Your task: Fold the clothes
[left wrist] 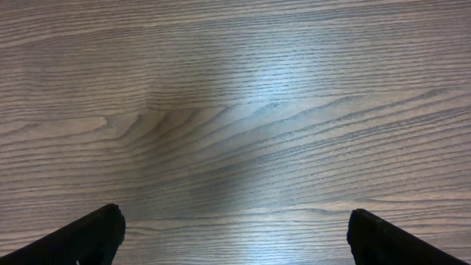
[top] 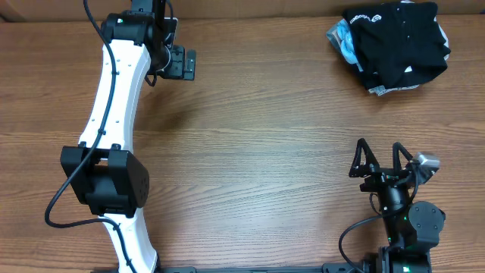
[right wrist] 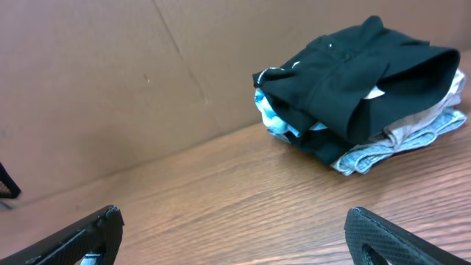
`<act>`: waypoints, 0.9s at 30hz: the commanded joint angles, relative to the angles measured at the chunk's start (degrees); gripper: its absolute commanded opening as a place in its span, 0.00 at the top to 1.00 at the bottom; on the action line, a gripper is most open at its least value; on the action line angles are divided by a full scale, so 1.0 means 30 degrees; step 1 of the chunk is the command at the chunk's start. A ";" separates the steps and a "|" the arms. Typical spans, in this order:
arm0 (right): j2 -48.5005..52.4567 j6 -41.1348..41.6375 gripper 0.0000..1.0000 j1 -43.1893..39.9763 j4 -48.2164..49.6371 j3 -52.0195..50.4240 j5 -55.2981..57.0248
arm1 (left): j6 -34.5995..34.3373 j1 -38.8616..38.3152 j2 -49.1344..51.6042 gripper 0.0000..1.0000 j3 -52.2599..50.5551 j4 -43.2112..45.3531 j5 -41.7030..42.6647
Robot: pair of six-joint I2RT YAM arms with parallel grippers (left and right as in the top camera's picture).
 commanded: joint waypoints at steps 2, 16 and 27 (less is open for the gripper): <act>-0.0809 -0.1508 0.00 0.0248 0.1005 -0.1005 0.0852 | 0.0372 0.0109 0.0022 0.00 0.0350 -0.0044 -0.0109; -0.3526 -0.2696 0.00 0.0699 -0.0189 -0.3264 0.1610 | 0.0364 0.0109 0.0015 0.00 0.0350 -0.0044 -0.0109; -0.5268 -0.4240 0.00 0.0699 -0.1064 -0.3264 0.1406 | 0.0364 0.0109 0.0015 0.00 0.0350 -0.0044 -0.0109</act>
